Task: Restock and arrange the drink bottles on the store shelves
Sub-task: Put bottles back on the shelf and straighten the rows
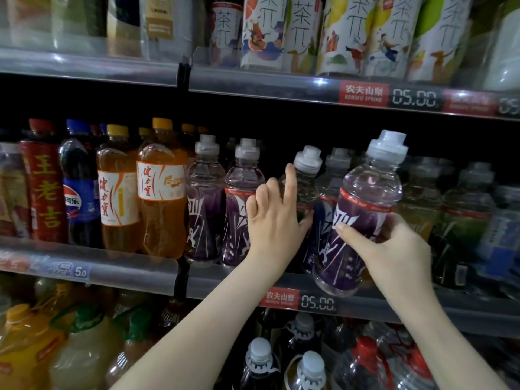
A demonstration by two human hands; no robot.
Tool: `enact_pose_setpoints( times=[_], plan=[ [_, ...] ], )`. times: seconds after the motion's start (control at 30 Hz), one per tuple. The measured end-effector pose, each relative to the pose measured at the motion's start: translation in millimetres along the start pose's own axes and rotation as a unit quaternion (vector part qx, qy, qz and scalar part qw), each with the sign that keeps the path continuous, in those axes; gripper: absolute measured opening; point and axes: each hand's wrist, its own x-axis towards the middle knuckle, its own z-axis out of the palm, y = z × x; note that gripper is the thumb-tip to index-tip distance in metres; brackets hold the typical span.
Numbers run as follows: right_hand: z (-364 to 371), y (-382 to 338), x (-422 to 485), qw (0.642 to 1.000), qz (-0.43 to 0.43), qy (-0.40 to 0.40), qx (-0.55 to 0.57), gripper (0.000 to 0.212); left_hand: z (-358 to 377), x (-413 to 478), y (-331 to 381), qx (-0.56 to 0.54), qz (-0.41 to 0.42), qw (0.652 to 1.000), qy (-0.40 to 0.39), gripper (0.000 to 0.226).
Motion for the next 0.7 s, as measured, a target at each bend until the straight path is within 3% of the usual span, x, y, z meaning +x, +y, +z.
enact_pose_setpoints(
  times=[0.13, 0.3, 0.47, 0.7],
  plan=[
    [6, 2, -1, 1.0, 0.001, -0.006, -0.009, 0.036, 4, 3, -2, 0.066, 0.02, 0.997, 0.028, 0.085],
    [9, -2, -2, 1.0, -0.003, -0.021, -0.011, 0.034, 12, 12, -11, 0.083, -0.003, 0.997, -0.007, 0.078],
    [8, -3, -2, 1.0, 0.002, -0.026, -0.01, 0.031, 16, 12, -14, 0.102, -0.006, 0.995, -0.02, 0.046],
    [1, -2, -6, 1.0, 0.014, -0.022, 0.002, 0.03, 9, 5, -24, 0.098, 0.036, 0.994, -0.044, 0.064]
  ],
)
